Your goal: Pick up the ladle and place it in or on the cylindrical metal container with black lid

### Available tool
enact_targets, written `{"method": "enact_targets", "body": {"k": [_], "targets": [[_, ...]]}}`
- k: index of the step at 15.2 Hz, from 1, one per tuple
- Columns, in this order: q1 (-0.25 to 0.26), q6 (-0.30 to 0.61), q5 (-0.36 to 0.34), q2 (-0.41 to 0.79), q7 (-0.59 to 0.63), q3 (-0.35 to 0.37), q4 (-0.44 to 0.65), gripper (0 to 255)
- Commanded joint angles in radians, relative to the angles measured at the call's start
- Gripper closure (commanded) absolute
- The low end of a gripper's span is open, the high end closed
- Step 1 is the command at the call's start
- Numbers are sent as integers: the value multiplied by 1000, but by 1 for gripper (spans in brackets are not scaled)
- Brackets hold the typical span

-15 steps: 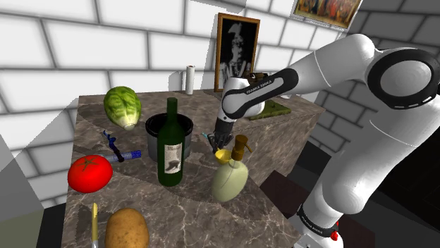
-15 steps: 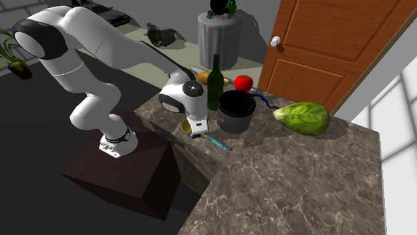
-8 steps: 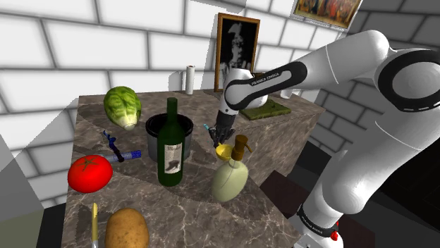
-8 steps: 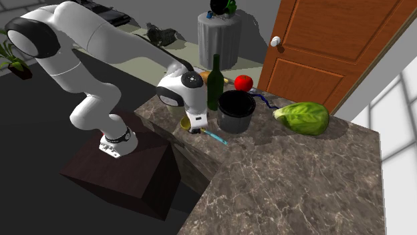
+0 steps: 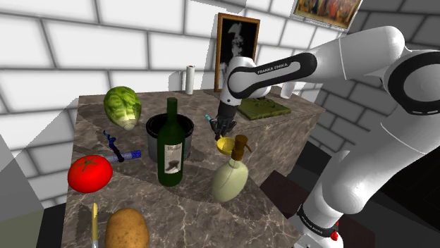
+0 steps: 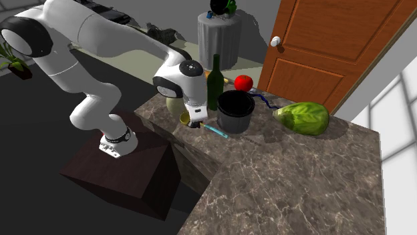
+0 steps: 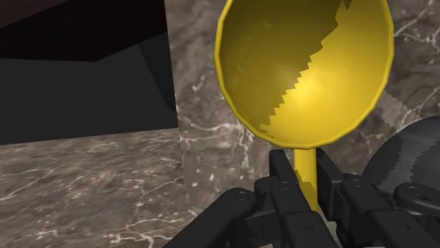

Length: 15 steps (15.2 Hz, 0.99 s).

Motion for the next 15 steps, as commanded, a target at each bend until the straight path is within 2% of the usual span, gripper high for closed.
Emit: {"method": "enact_targets", "body": {"k": [1, 15], "targets": [[-1, -30, -4, -13, 7, 0, 18, 255], [-5, -221, -21, -67, 41, -5, 156, 255]]}}
